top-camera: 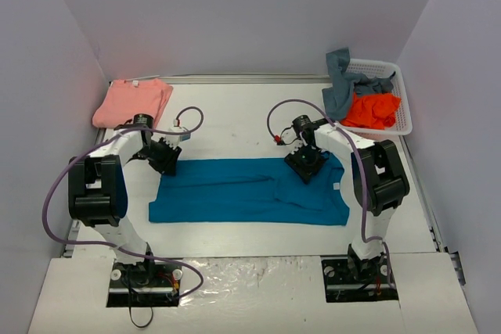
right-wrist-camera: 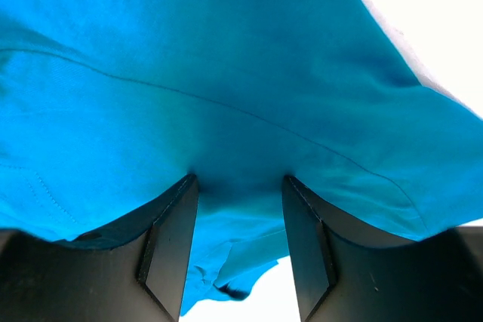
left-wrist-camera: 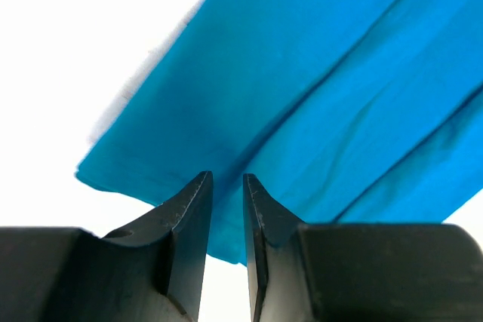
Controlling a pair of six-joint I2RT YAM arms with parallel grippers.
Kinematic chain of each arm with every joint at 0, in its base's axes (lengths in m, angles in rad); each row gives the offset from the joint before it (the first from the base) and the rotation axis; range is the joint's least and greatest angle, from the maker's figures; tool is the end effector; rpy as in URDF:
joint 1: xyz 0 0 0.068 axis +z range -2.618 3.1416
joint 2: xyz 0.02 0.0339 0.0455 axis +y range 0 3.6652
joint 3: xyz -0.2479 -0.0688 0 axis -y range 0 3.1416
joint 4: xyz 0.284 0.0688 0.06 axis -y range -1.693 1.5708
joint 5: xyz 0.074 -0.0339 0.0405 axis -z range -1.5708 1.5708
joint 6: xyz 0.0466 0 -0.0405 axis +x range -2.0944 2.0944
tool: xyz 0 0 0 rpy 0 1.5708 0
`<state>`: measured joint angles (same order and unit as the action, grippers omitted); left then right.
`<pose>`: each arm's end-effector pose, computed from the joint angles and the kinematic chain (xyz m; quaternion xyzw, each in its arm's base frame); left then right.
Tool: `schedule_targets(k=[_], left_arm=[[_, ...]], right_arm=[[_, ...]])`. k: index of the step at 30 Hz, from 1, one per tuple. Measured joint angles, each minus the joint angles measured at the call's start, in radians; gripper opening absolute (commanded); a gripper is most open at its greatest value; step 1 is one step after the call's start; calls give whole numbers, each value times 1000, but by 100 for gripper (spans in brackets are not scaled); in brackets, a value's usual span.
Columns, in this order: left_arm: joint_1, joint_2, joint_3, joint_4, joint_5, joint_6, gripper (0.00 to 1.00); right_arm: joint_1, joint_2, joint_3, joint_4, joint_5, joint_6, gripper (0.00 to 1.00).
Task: Fold and stack the t-shirts
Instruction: Fold the other side of the tshirt into a rectangle
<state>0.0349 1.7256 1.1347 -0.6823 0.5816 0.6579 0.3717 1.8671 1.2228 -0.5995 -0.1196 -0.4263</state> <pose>0.3613 -0.0130 0.1421 0.3308 0.8888 -0.2185 0.2299 0.3652 0.1483 0.1141 -0.3916 0.9038 0.0545 0.1640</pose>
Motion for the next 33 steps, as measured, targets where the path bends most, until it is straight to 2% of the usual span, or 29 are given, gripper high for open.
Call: schedule_targets(k=[16,20,22,33], left_arm=[[5,40,3,-32,9,36,18],[5,40,0,-44,14,49,12],[5,40,-1,-47,14,50,3],[5,-14,-22,-57,16,53,2]], right_arm=[[0,24,2,5,5,0,44],[0,27,5,4,8,2,44],[0,29,6,3,8,3,44],[0,30,6,4,9,4,44]])
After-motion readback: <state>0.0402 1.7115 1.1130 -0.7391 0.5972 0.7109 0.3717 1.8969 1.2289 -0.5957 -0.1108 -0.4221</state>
